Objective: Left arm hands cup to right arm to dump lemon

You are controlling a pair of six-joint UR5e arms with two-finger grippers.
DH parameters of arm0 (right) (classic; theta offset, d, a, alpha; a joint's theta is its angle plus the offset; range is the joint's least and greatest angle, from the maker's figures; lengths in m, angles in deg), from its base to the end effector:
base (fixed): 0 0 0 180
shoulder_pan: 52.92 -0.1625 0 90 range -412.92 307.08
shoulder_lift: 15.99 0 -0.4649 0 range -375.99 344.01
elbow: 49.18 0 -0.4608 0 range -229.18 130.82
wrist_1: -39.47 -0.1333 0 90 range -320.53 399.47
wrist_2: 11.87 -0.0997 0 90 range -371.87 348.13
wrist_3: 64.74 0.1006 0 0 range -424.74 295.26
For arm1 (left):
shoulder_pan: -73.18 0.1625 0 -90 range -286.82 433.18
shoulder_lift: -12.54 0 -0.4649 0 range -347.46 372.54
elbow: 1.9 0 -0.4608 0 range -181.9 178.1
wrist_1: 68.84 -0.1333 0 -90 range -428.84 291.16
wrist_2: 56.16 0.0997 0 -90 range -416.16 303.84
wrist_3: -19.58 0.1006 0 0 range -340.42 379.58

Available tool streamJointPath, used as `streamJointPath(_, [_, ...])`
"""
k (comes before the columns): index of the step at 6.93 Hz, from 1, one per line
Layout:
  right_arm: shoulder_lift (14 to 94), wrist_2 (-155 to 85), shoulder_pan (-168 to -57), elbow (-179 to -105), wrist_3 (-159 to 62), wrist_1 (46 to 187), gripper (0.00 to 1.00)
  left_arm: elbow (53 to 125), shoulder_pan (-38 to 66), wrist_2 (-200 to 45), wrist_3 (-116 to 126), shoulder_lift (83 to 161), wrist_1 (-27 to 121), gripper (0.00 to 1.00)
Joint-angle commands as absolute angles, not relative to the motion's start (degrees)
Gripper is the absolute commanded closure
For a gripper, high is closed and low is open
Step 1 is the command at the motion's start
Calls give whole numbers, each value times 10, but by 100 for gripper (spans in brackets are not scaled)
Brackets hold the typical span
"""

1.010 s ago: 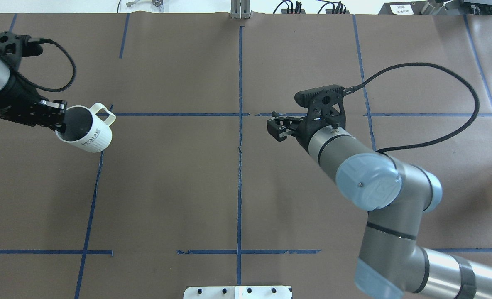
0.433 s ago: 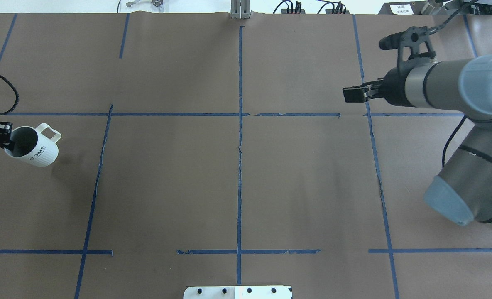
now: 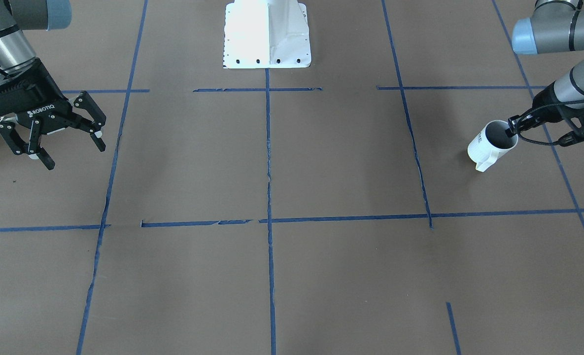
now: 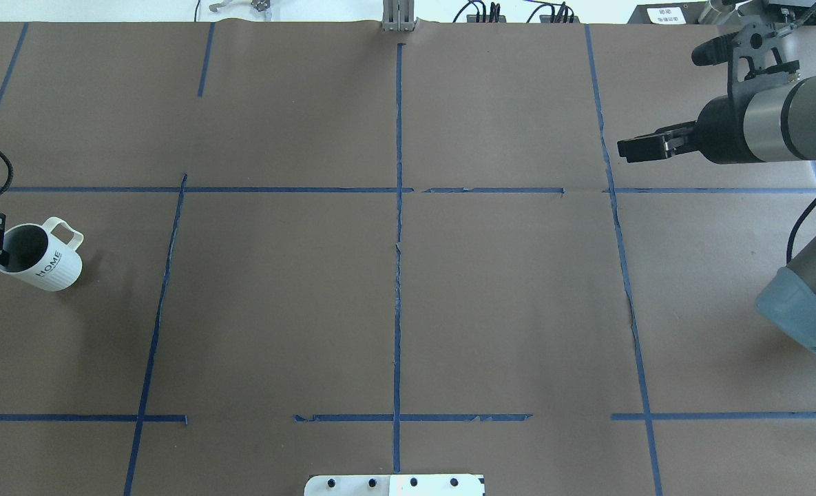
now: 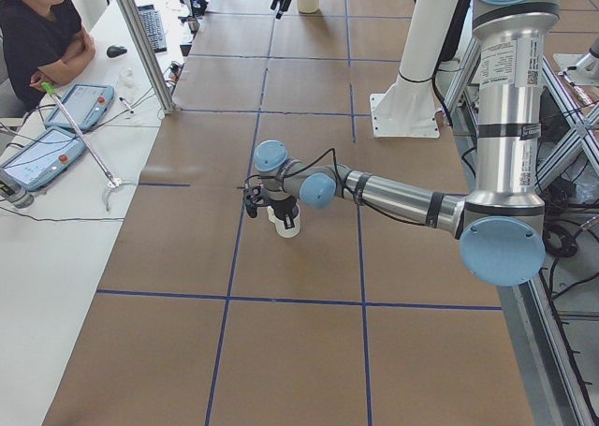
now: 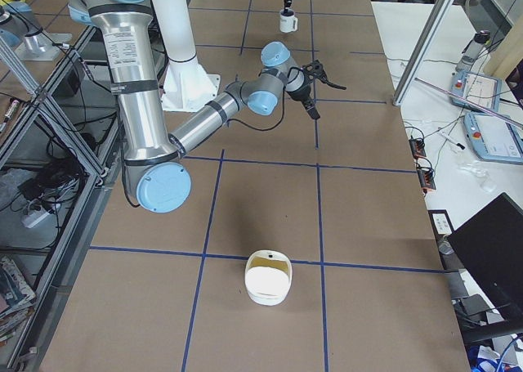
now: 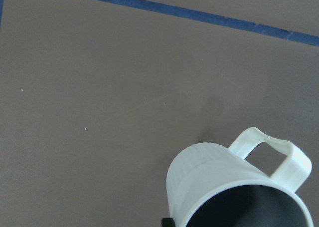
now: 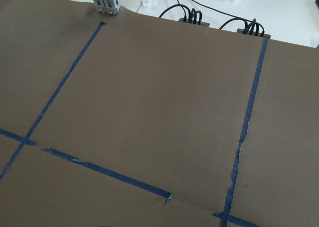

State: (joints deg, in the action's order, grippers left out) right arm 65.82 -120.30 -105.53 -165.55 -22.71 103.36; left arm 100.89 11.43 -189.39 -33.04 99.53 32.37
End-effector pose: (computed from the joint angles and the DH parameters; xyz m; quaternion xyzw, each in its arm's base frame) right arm -0.2702 -0.5207 0.3211 0.2952 -0.4248 -0.0463 0.8545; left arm 0.2031 -0.5141 0.5812 -0.1060 0.3855 -0.1274 0.9077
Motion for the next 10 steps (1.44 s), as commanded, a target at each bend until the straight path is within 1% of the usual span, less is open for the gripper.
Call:
streamJointPath(1, [665,-1208,-1059,-1666,-228,1035,0,1005,115,-1896,-430,996,328,94])
streamJointPath(2, [665,-1209,-1059,-1666,-227,1035,0,1005,114,-1896,-434,995,328,91])
streamJointPath(3, [665,-1213,-1059,-1668,-228,1035,0,1002,114,-1897,-433,993,328,76])
streamJointPath(4, [666,-1220,-1059,-1669,-227,1035,0,1004,114,-1897,-431,992,329,46])
streamJointPath(5, [669,-1231,-1064,-1668,-227,1036,0,1008,114,-1897,-429,976,343,0])
streamJointPath(6, [672,-1264,-1091,-1669,-228,1050,0,1015,110,-1897,-427,959,370,0])
streamJointPath(8, [696,-1364,-1168,-1670,-227,1088,0,1038,58,-1896,-388,945,396,0])
streamJointPath(9, [724,-1377,-1193,-1670,-229,1101,0,1037,-1,-1897,-269,936,391,0])
streamJointPath(10, [750,-1404,-1216,-1670,-248,1104,0,1029,-21,-1895,-189,938,390,0])
